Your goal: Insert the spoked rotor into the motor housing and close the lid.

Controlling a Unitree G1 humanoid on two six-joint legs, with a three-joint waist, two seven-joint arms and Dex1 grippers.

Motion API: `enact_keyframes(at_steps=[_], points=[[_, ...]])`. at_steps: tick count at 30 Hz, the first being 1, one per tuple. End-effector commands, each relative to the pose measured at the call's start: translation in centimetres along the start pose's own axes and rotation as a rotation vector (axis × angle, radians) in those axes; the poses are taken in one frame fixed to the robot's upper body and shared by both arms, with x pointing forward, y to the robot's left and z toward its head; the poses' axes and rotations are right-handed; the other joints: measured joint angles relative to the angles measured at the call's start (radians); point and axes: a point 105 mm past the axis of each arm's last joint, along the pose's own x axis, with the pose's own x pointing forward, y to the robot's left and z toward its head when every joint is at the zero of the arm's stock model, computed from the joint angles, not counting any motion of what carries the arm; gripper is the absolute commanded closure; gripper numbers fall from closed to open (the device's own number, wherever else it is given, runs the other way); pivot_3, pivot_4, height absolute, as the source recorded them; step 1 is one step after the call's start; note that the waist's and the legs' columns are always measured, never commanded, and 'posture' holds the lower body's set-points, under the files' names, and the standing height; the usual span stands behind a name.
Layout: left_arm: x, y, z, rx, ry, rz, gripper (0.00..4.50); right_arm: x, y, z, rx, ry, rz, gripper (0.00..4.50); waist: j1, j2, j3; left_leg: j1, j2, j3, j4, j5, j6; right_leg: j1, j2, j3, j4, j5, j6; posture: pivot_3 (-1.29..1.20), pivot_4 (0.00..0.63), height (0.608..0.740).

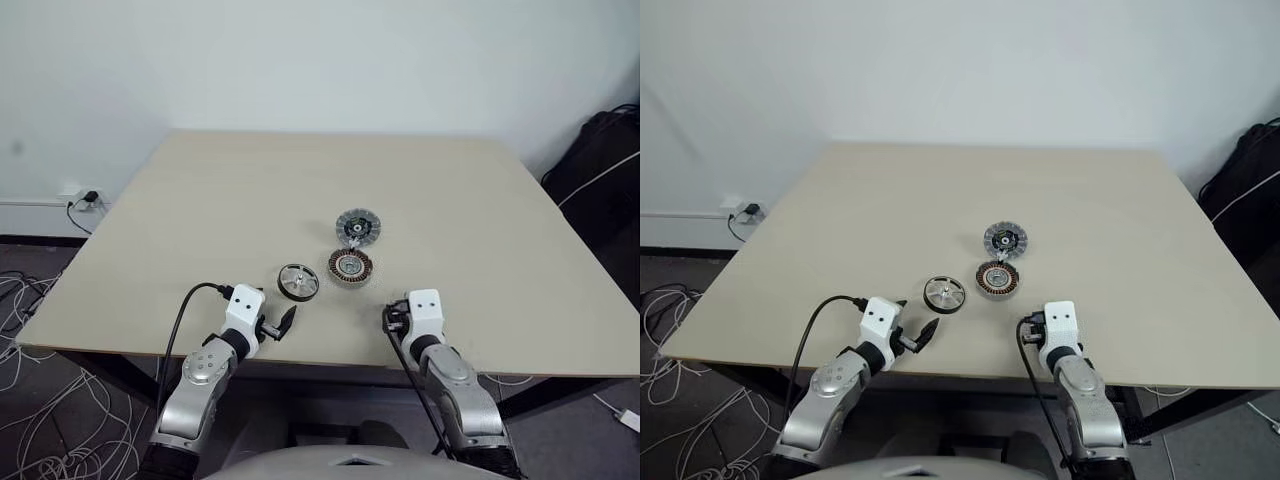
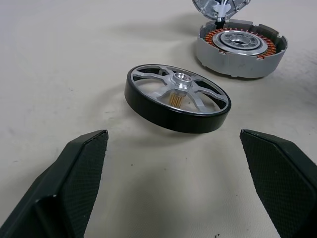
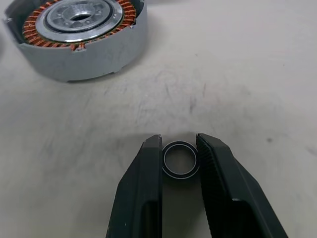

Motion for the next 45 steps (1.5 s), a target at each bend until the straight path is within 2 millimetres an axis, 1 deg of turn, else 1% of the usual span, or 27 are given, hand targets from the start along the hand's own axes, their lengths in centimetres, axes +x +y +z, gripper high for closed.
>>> enact_keyframes(at_steps=[1,3,6,9,11,16,19,25,34,38,39,40,42,43,44,45], points=[[0.1,-0.1,1.9,0.026,-0.069,-0.003,0.0,0.4,1.1,5.3,-0.045,-0.15,0.028,3.82,-0.007,0.001,0.001,0.0,0.0,0.0,0.0,0.0,0.0,0.0,0.0,0.0,0.0,0.0,0.0,0.0,0.0,0.74],[0.2,-0.2,1.9,0.025,-0.07,-0.006,0.0,0.9,1.5,7.1,-0.054,-0.19,0.031,3.82,-0.014,0.001,0.001,0.0,0.0,0.0,0.0,0.0,0.0,0.0,0.0,0.001,0.001,0.0,0.0,0.0,0.0,0.74],[0.2,-0.2,1.9,0.025,-0.072,-0.007,0.0,1.8,2.5,8.6,-0.045,-0.212,0.064,3.82,-0.013,0.001,0.001,0.001,0.0,0.0,0.0,0.0,0.0,0.0,0.001,0.0,0.001,0.001,0.0,0.0,0.0,0.74],[0.2,-0.2,1.9,0.026,-0.073,-0.003,0.0,3.0,4.2,9.3,-0.139,-0.206,0.117,3.82,-0.012,0.001,0.002,0.0,0.0,0.0,0.0,0.0,0.0,-0.001,0.001,0.0,0.0,0.001,0.0,0.0,0.0,0.74],[0.2,-0.1,2.0,0.023,-0.076,0.001,0.0,3.9,5.1,9.7,-0.172,-0.206,0.145,3.82,-0.013,0.001,0.002,0.0,-0.001,0.0,0.0,0.0,0.0,-0.001,0.001,0.001,0.0,0.001,0.0,0.0,0.0,0.74],[0.0,-0.1,1.9,0.018,-0.079,0.014,0.0,5.7,6.3,10.3,-0.207,-0.202,0.175,3.82,-0.016,0.001,0.002,0.0,-0.001,0.0,-0.001,0.0,-0.001,-0.002,0.001,0.001,0.001,0.001,0.0,0.0,0.0,0.74],[-0.1,-0.2,1.9,0.017,-0.079,0.019,0.0,6.6,6.8,10.2,-0.232,-0.192,0.2,3.82,-0.018,0.001,0.001,0.0,-0.001,0.0,-0.001,0.001,-0.001,-0.002,0.001,0.001,0.001,0.001,0.0,0.0,0.0,0.74],[-0.2,-0.1,1.9,0.011,-0.086,0.032,0.0,7.9,6.9,9.3,-0.25,-0.149,0.212,3.82,-0.018,0.001,0.001,0.0,-0.001,0.0,-0.002,0.001,-0.002,-0.002,0.001,0.001,0.001,0.004,0.004,0.0,0.0,0.74],[-0.2,0.0,2.0,0.009,-0.092,0.042,0.0,8.6,6.6,8.2,-0.248,-0.11,0.211,3.82,-0.022,0.002,0.001,0.0,-0.001,0.0,-0.003,0.001,-0.002,-0.002,0.001,0.001,0.001,0.004,0.004,0.0,0.0,0.74],[-0.1,0.0,2.0,0.01,-0.093,0.043,0.0,8.6,6.4,8.0,-0.245,-0.108,0.209,3.82,-0.024,0.002,0.001,0.001,-0.001,0.0,-0.003,0.001,-0.002,-0.002,0.001,0.001,0.001,0.004,0.003,0.0,0.0,0.74],[-0.1,0.0,2.0,0.01,-0.093,0.042,0.0,8.6,6.4,8.0,-0.245,-0.108,0.208,3.11,-0.025,0.002,0.001,0.001,-0.001,0.0,-0.003,0.001,-0.003,-0.002,0.001,0.001,0.001,0.004,0.003,0.0,0.0,0.74],[-0.1,0.0,2.0,0.011,-0.093,0.042,0.0,8.5,6.4,8.0,-0.245,-0.108,0.207,2.87,-0.026,0.002,0.001,0.001,-0.001,0.0,-0.003,0.001,-0.003,-0.002,0.001,0.001,0.002,0.004,0.003,0.0,0.0,0.74],[-0.1,0.1,2.0,0.011,-0.092,0.042,0.0,8.3,6.3,8.2,-0.235,-0.116,0.211,2.23,-0.029,0.002,0.001,0.001,-0.001,0.0,-0.003,0.001,-0.003,-0.002,0.002,0.001,0.002,0.004,0.004,0.0,0.0,0.74],[-0.1,0.0,2.0,0.011,-0.092,0.041,0.0,8.1,6.4,8.4,-0.227,-0.128,0.219,1.79,-0.031,0.002,0.001,0.001,-0.001,0.0,-0.003,0.001,-0.003,-0.002,0.002,0.001,0.002,0.004,0.004,0.0,0.0,0.74],[-0.1,0.0,2.0,0.011,-0.091,0.041,0.0,7.9,6.5,8.7,-0.221,-0.14,0.227,1.57,-0.031,0.002,0.001,0.001,-0.001,0.0,-0.003,0.001,-0.003,-0.002,0.002,0.001,0.002,0.004,0.004,0.0,0.0,0.74],[-0.1,0.0,2.0,0.011,-0.09,0.04,0.0,7.6,6.6,9.0,-0.215,-0.154,0.235,1.24,-0.032,0.002,0.001,0.001,-0.001,0.0,-0.003,0.001,-0.003,-0.002,0.002,0.001,0.002,0.004,0.004,0.0,0.0,0.74]])
